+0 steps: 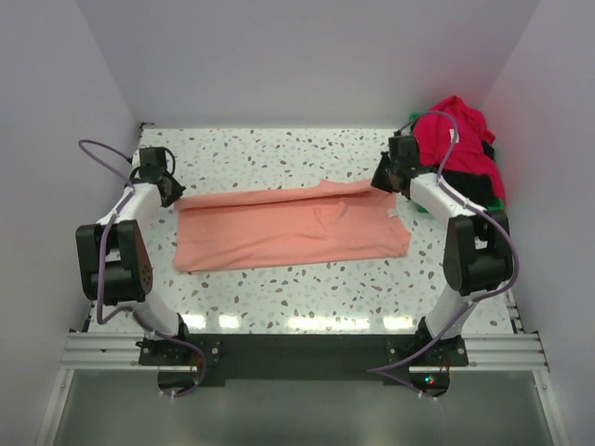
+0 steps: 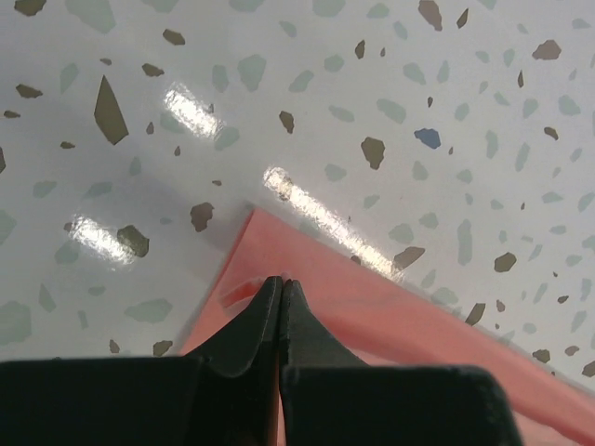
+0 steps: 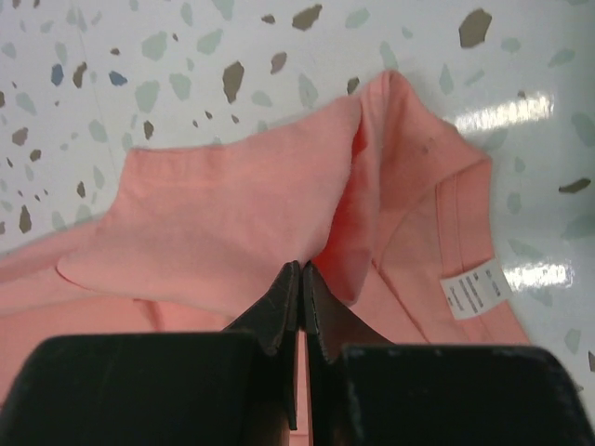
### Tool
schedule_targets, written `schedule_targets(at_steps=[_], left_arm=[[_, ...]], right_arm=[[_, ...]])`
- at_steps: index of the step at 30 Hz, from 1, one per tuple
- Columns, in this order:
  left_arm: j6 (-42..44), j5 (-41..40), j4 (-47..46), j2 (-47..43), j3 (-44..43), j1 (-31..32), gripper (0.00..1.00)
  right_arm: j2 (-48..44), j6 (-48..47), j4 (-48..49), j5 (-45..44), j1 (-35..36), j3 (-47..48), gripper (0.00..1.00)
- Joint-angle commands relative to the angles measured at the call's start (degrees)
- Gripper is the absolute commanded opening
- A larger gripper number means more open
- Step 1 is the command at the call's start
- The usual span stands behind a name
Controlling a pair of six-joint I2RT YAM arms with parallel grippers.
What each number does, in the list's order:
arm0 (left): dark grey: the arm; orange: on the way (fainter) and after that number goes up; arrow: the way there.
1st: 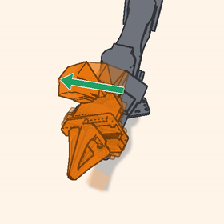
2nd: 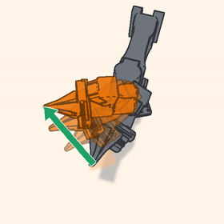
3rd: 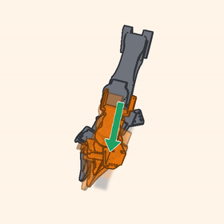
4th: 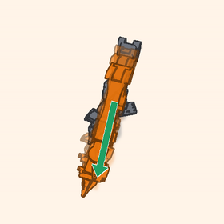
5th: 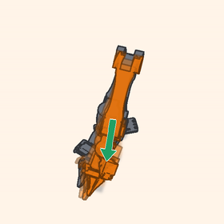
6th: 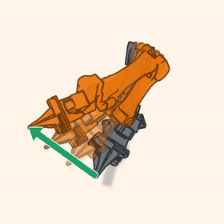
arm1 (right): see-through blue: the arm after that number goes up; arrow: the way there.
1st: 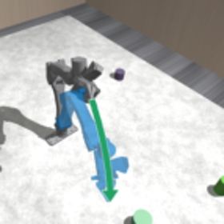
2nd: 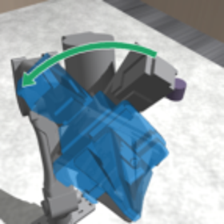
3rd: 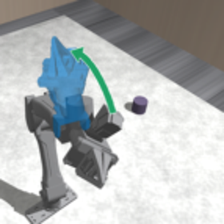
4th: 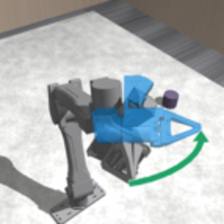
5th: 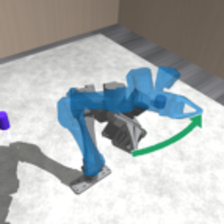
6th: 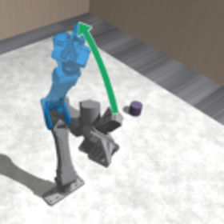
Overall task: Fold and stack the t-shirts
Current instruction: Fold the tshirt
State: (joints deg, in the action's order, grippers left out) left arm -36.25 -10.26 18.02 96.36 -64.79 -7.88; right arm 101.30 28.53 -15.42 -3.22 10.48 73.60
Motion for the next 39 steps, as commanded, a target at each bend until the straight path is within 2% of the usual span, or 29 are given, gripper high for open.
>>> schedule_targets(at_steps=[1,10,26,28,30,31,32,34,37,39], left_arm=[[-1.36,-0.81,-1.06,-3.80,3.00,-0.65,0.00],[-3.04,-0.37,-1.50,-7.59,7.93,-0.73,0.00],[-4.62,0.33,-1.94,-10.48,11.88,-1.35,0.01],[-5.93,0.33,-2.02,-11.27,13.72,-1.44,0.12],[-6.46,0.94,-3.42,-13.47,15.48,-1.70,0.31],[-7.16,1.29,-3.69,-15.22,16.01,-1.79,0.45],[-7.52,1.73,-3.96,-16.02,16.28,-1.88,0.49],[-7.87,3.57,-5.36,-18.30,17.24,-1.88,0.55],[-8.14,6.82,-7.38,-19.36,17.77,-1.70,0.56],[-8.22,8.32,-8.35,-18.84,17.16,-0.65,0.56]], right_arm=[[-5.05,1.61,3.37,1.20,-0.29,-4.68,0.00],[-11.38,2.14,4.26,2.52,-0.29,-12.96,0.00],[-14.90,4.07,7.95,5.51,-0.11,-23.85,0.02],[-15.60,4.42,8.56,6.56,-0.11,-25.17,0.12],[-16.74,4.42,9.18,8.40,-0.20,-26.22,0.23],[-18.40,4.25,9.01,8.50,-0.11,-26.75,0.34],[-19.20,3.99,8.48,8.15,-0.02,-26.76,0.38],[-21.65,2.93,6.56,7.10,-0.11,-26.15,0.50],[-22.11,2.14,5.84,4.90,-0.11,-23.87,0.56],[-19.83,1.79,5.84,4.72,-0.02,-21.41,0.56]])
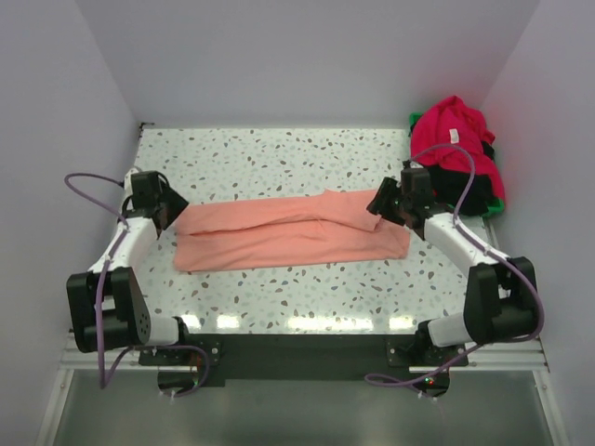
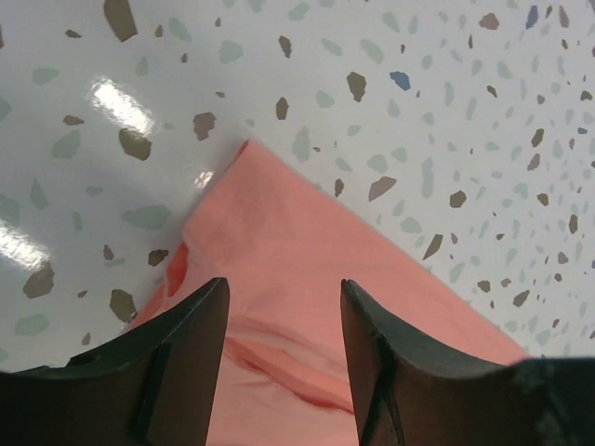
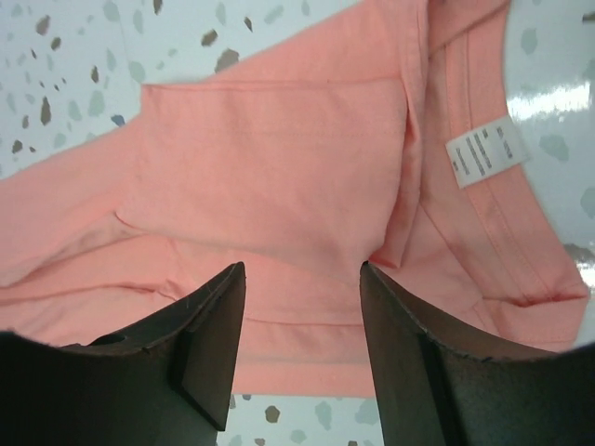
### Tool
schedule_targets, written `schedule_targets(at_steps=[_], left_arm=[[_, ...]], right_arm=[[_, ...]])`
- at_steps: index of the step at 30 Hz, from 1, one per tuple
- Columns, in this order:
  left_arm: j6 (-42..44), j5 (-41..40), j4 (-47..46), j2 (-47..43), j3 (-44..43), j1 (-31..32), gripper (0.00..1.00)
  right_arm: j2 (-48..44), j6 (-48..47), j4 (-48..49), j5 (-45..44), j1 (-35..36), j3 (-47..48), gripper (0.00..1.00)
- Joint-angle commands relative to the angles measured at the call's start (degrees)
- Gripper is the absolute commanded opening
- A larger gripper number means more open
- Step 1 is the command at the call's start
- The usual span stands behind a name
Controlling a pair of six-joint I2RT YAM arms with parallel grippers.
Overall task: Fold and stack the t-shirts
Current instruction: Fold the tshirt
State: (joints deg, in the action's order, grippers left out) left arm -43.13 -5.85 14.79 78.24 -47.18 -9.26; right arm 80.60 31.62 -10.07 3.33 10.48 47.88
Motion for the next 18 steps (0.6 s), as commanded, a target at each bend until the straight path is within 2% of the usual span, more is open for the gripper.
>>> schedule_targets(at_steps=[1,6,9,13,18], left_arm=[[-1.25,4.70,-5.73,0.15,-0.63,1.51,0.56],[0.07,5.50,-7.66,4.90,-3.52,8.62,0.56],[0.68,9.18,-11.07,8.07,-4.50,12.05,0.55],[2.09,11.20,-12.41,12.54,-6.70,16.45,0.55],[2.53,13.58,-15.91,16.33,-7.49,20.77,0.54]], right_arm=[[2.18,-1.47,0.14,-1.93,0.15,7.37,0.56],[15.34,-4.28,-3.20,-7.54,3.23,19.34,0.56],[22.20,-4.89,-5.75,-9.57,3.23,27.16,0.56],[30.02,-5.60,-9.43,-9.41,3.32,38.65,0.56],[36.20,-7.97,-12.08,-11.41,7.53,46.24,0.57]])
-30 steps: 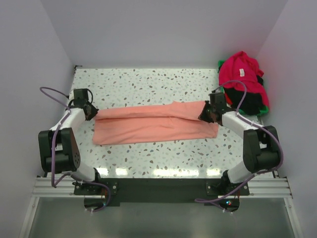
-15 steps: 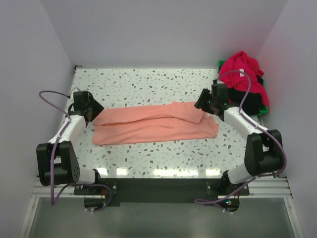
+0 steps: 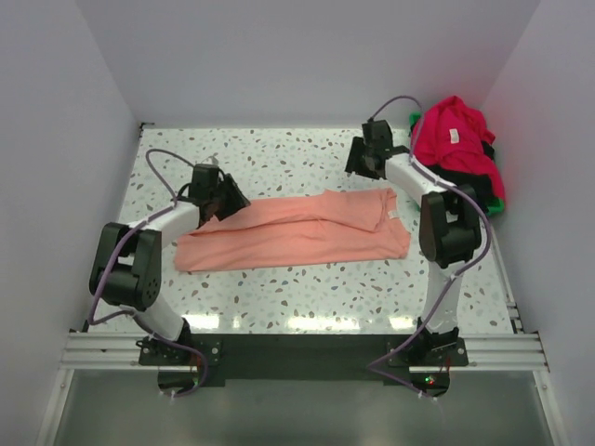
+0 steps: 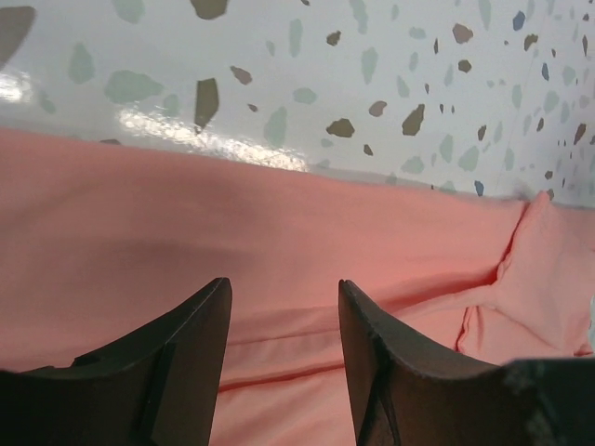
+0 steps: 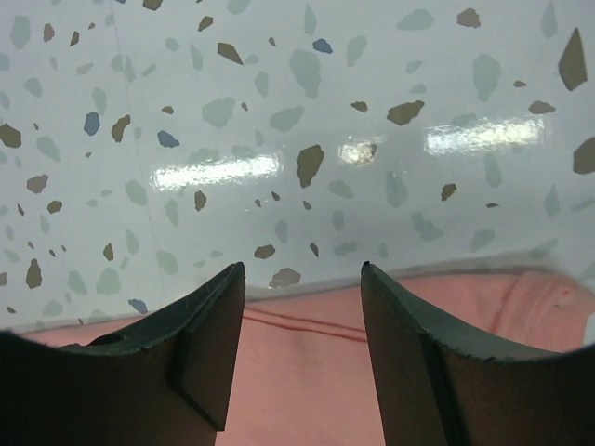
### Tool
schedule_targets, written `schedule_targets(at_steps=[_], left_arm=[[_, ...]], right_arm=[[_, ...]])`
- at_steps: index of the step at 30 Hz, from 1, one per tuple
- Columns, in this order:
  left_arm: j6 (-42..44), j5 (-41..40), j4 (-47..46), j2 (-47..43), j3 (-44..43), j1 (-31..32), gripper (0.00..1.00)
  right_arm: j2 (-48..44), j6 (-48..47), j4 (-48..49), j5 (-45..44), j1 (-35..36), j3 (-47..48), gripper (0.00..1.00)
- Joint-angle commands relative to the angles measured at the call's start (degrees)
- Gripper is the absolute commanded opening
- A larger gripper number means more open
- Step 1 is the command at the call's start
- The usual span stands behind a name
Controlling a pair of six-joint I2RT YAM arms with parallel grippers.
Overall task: Fold and stack the t-shirts
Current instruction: Fold the tshirt
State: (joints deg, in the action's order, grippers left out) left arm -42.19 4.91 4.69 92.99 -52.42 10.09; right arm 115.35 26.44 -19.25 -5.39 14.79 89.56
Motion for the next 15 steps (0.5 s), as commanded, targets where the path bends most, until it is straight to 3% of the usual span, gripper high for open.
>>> schedule_targets(at_steps=[1,15], left_arm=[[1.50,3.26,-6.18,2.62,-2.24,1.77,0.54],[2.11,3.44,-7.77,8.26,-4.00,7.67,0.53]], right_arm=[[3.11,-3.05,-3.16,-2.87,3.75,6.14,0.57],[10.24,-5.87,-5.01,-12.36,12.46,8.79,0.58]])
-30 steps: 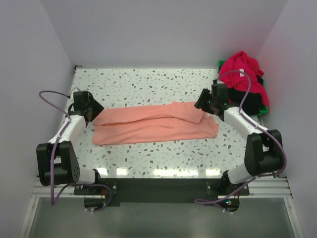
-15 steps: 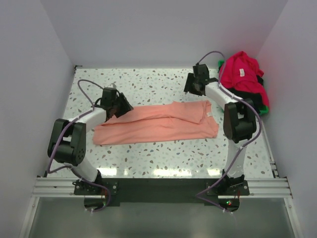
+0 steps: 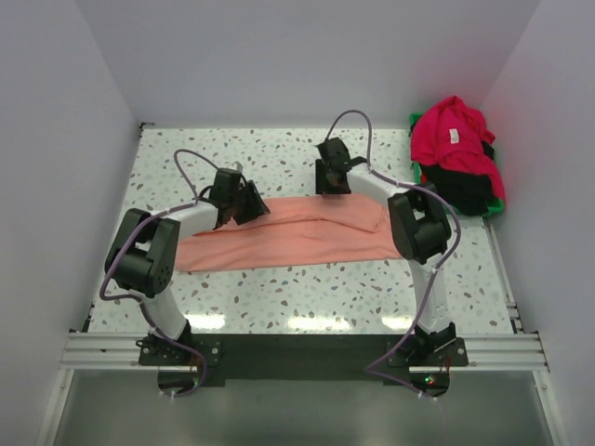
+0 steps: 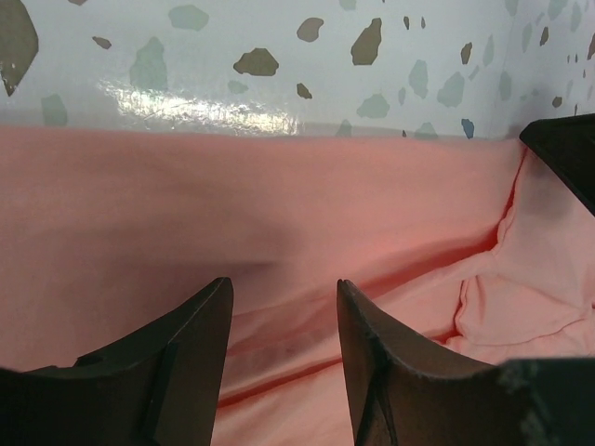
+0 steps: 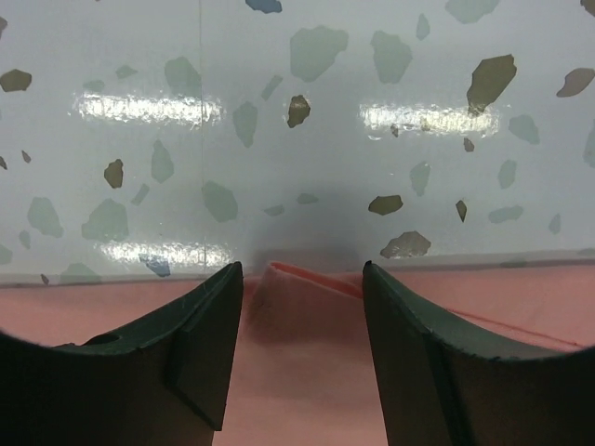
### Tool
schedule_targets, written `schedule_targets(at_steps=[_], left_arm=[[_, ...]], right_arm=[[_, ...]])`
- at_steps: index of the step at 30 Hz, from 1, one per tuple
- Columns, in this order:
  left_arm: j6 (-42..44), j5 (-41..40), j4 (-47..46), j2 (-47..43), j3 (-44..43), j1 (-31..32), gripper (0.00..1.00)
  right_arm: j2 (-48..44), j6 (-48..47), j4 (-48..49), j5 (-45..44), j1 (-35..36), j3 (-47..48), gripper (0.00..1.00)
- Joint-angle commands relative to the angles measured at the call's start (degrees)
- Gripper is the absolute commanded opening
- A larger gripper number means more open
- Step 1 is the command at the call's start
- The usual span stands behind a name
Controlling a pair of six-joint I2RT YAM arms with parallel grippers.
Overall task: Fold and stack the t-shirts
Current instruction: Fold the tshirt
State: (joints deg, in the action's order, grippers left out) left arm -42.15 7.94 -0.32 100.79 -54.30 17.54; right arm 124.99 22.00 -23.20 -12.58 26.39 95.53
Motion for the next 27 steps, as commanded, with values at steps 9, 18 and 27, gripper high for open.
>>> schedule_targets(at_steps=[9,18,27], left_arm=[[2.34,0.23,-2.23,0.28,-2.30,0.30,0.53],[2.42,0.32,-1.62,0.02,-2.12,0.39,0.52],[2.42,0.67,-1.53,-0.07,-1.68,0.39,0.52]], right_arm=[[-2.73,0.41,-0.71,-8.69,1.82,-0.51,0.38],[-9.40,2.52,-0.53,-7.37,2.17,-5.96,0.06],[-19.51,6.39,1.84,-5.09,4.54,-16.67,0.06]])
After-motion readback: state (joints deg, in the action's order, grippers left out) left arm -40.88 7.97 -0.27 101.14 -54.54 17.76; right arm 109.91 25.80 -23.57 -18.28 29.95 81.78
